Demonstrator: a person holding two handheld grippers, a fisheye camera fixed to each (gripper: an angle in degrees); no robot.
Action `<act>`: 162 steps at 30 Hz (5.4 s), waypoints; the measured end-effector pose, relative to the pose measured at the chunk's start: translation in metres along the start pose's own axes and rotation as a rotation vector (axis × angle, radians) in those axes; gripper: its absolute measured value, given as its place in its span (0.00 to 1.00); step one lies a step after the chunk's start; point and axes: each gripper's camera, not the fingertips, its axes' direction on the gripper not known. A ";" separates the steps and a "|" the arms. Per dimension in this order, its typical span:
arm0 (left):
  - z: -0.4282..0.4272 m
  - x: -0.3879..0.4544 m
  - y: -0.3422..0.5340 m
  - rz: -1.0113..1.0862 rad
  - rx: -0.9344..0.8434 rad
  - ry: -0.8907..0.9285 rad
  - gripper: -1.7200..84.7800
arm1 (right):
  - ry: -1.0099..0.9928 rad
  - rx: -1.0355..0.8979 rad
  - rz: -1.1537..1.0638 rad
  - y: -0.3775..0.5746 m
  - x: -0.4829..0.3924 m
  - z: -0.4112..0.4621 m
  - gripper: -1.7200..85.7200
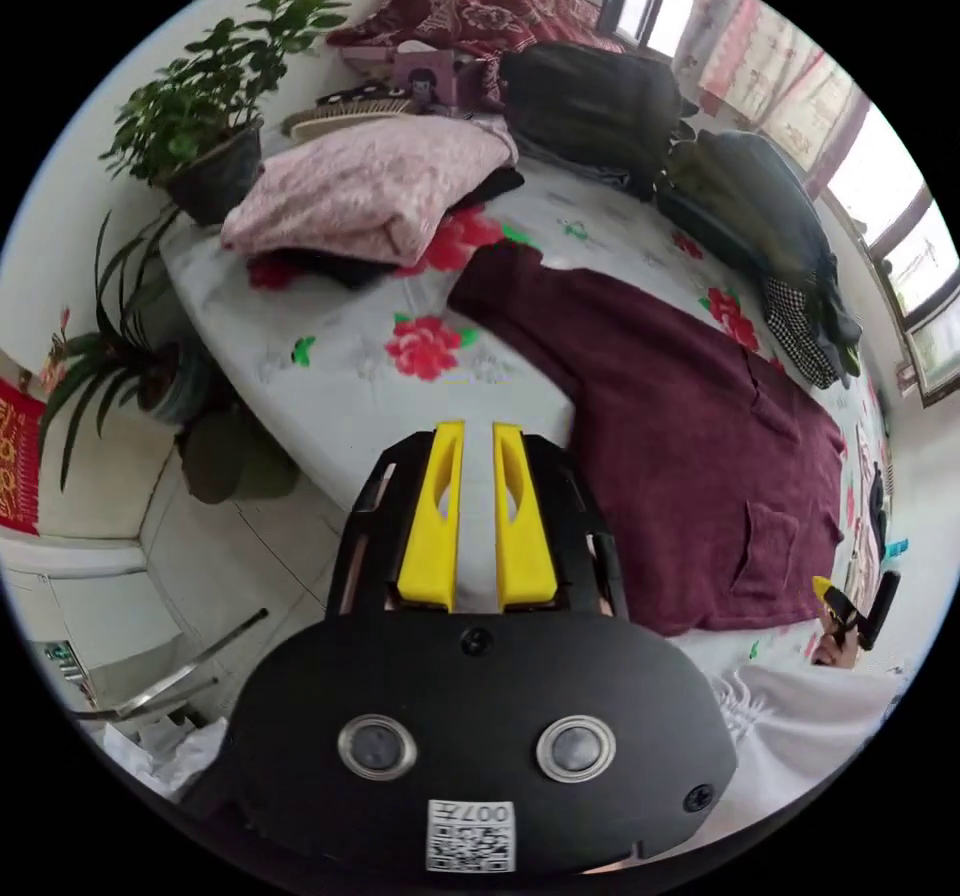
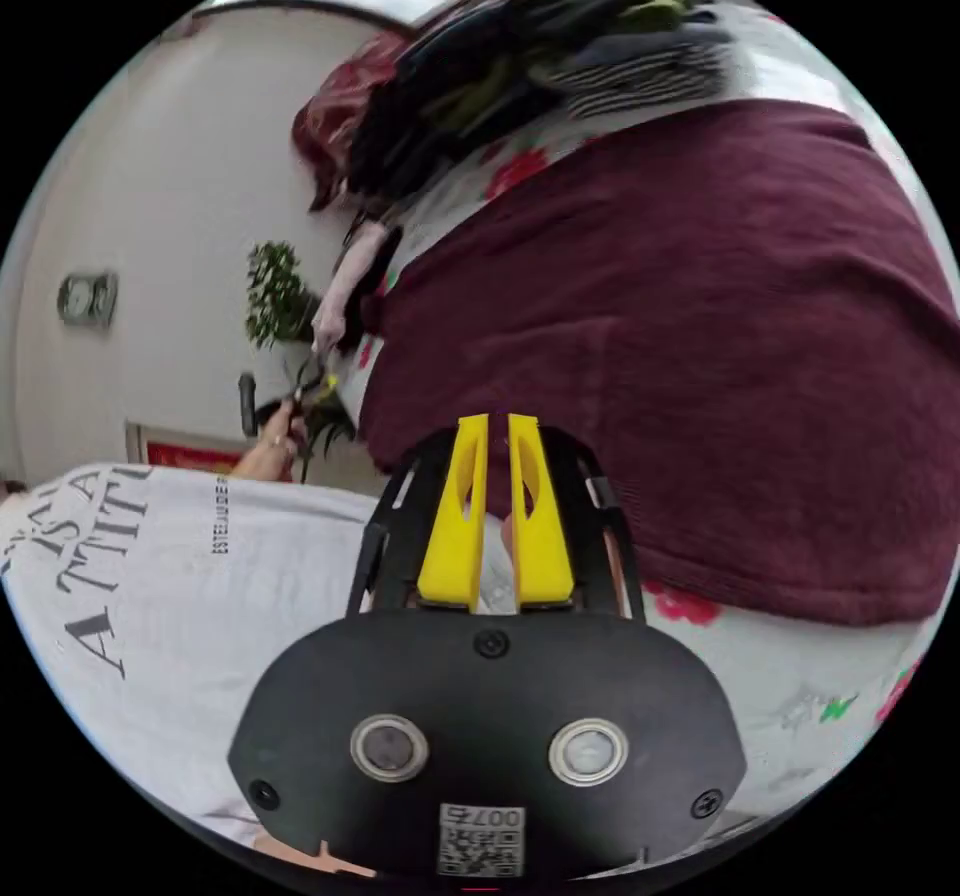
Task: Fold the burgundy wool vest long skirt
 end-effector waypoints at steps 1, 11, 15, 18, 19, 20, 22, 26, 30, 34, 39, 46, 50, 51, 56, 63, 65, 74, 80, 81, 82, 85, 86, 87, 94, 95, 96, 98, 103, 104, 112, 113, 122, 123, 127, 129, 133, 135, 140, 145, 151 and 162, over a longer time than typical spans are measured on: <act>0.005 -0.015 0.034 -0.036 -0.029 0.036 0.09 | 0.050 0.137 0.126 0.016 0.026 -0.033 0.06; 0.040 -0.110 0.210 -0.614 -0.095 0.604 0.14 | 0.364 0.500 0.804 0.149 0.151 -0.193 0.11; 0.061 -0.094 0.199 -0.568 -0.149 0.662 0.17 | 0.235 0.448 0.875 0.149 0.176 -0.179 0.10; 0.085 -0.082 0.187 -0.602 -0.164 0.718 0.14 | 0.283 0.469 0.864 0.141 0.175 -0.178 0.08; 0.093 -0.080 0.183 -0.631 -0.163 0.721 0.11 | 0.294 0.461 0.891 0.137 0.174 -0.181 0.07; 0.101 -0.081 0.179 -0.680 -0.174 0.709 0.08 | 0.265 0.469 0.827 0.129 0.173 -0.182 0.06; 0.110 -0.083 0.170 -0.731 -0.169 0.718 0.08 | 0.187 0.461 0.764 0.116 0.176 -0.184 0.05; 0.096 -0.073 0.118 -0.612 -0.067 0.796 0.07 | 0.005 0.580 0.609 0.082 0.166 -0.215 0.03; 0.042 -0.042 0.059 -0.330 0.027 0.800 0.07 | -0.036 0.691 0.383 0.053 0.122 -0.264 0.03; -0.042 -0.017 0.034 -0.071 0.155 0.742 0.07 | -0.050 0.851 0.182 0.071 0.063 -0.319 0.03; -0.086 -0.018 0.061 0.091 0.149 0.621 0.07 | 0.007 0.918 0.176 0.146 0.041 -0.339 0.02; 0.040 -0.037 0.143 -0.095 -0.202 0.608 0.07 | 0.016 0.803 0.711 0.291 0.125 -0.267 0.02; 0.093 -0.054 0.182 -0.300 -0.303 0.707 0.09 | -0.087 0.841 0.896 0.344 0.145 -0.233 0.02; 0.093 -0.054 0.183 -0.296 -0.299 0.709 0.09 | -0.076 0.850 0.889 0.347 0.143 -0.233 0.02; 0.076 -0.067 0.192 -0.258 -0.246 0.652 0.11 | -0.024 0.840 0.854 0.345 0.133 -0.247 0.02; 0.082 -0.109 0.213 -0.553 -0.131 0.681 0.14 | 0.023 0.789 0.885 0.334 0.134 -0.241 0.02; 0.085 -0.109 0.206 -0.557 -0.111 0.637 0.14 | -0.008 0.819 0.888 0.335 0.134 -0.239 0.02; 0.088 -0.072 0.146 -0.350 -0.235 0.403 0.02 | 0.009 0.823 0.895 0.333 0.126 -0.246 0.02; -0.020 -0.107 0.121 -0.257 0.102 0.203 0.03 | 0.031 0.824 0.907 0.338 0.123 -0.245 0.02; -0.019 -0.111 0.121 -0.253 0.092 0.193 0.04 | 0.027 0.827 0.911 0.339 0.123 -0.244 0.03; -0.008 -0.121 0.124 -0.275 0.047 0.207 0.06 | 0.016 0.837 0.921 0.341 0.124 -0.241 0.03; 0.026 -0.140 0.144 -0.424 -0.027 0.319 0.12 | -0.024 0.877 0.945 0.349 0.125 -0.236 0.03; 0.034 -0.143 0.151 -0.448 -0.039 0.362 0.15 | -0.034 0.887 0.948 0.352 0.124 -0.236 0.03; 0.037 -0.144 0.153 -0.461 -0.054 0.368 0.16 | -0.034 0.887 0.949 0.353 0.124 -0.236 0.03; 0.036 -0.136 0.178 -0.431 -0.109 0.532 0.18 | -0.001 0.857 0.942 0.356 0.119 -0.239 0.03; 0.044 -0.116 0.178 -0.374 -0.164 0.593 0.18 | -0.014 0.868 0.946 0.357 0.120 -0.237 0.03; 0.049 -0.104 0.179 -0.342 -0.195 0.623 0.18 | -0.022 0.875 0.947 0.357 0.120 -0.236 0.03; 0.066 -0.053 0.178 -0.219 -0.294 0.696 0.18 | -0.059 0.900 0.948 0.357 0.122 -0.233 0.03; 0.082 0.019 0.170 -0.006 -0.440 0.467 0.09 | -0.056 0.877 0.900 0.346 0.120 -0.239 0.02; 0.079 0.025 0.166 0.061 -0.449 0.440 0.06 | -0.052 0.873 0.891 0.345 0.120 -0.241 0.02; 0.039 -0.002 0.134 -0.031 -0.286 0.799 0.02 | -0.243 1.020 0.863 0.349 0.125 -0.248 0.02; 0.032 0.002 0.124 -0.017 -0.266 0.826 0.02 | -0.301 1.055 0.854 0.345 0.128 -0.250 0.03; 0.029 0.084 -0.043 -0.062 -0.183 0.817 0.06 | -0.292 1.090 0.773 0.187 0.150 -0.297 0.04; 0.034 0.095 -0.056 -0.058 -0.180 0.792 0.07 | -0.257 1.076 0.783 0.171 0.153 -0.297 0.05; 0.081 0.164 -0.103 -0.088 -0.280 0.566 0.11 | -0.003 0.872 0.852 0.088 0.175 -0.276 0.06; 0.088 0.178 -0.103 -0.085 -0.278 0.562 0.12 | 0.083 0.798 0.827 0.072 0.177 -0.264 0.07; 0.064 0.180 -0.069 0.003 -0.174 0.483 0.11 | 0.270 0.716 0.774 0.090 0.164 -0.239 0.09; 0.047 0.170 -0.041 0.030 -0.137 0.409 0.11 | 0.316 0.721 0.813 0.117 0.157 -0.232 0.10; 0.019 0.125 0.028 -0.046 -0.118 0.290 0.12 | 0.166 0.726 0.901 0.172 0.160 -0.205 0.12; 0.035 0.125 0.036 -0.006 -0.156 0.260 0.14 | 0.032 0.660 0.828 0.126 0.175 -0.167 0.12; 0.063 0.138 0.016 0.029 -0.234 0.307 0.07 | 0.108 0.642 0.946 0.101 0.185 -0.151 0.07; 0.019 0.094 0.057 0.022 -0.354 0.929 0.10 | 0.564 0.786 1.074 0.227 0.138 -0.237 0.08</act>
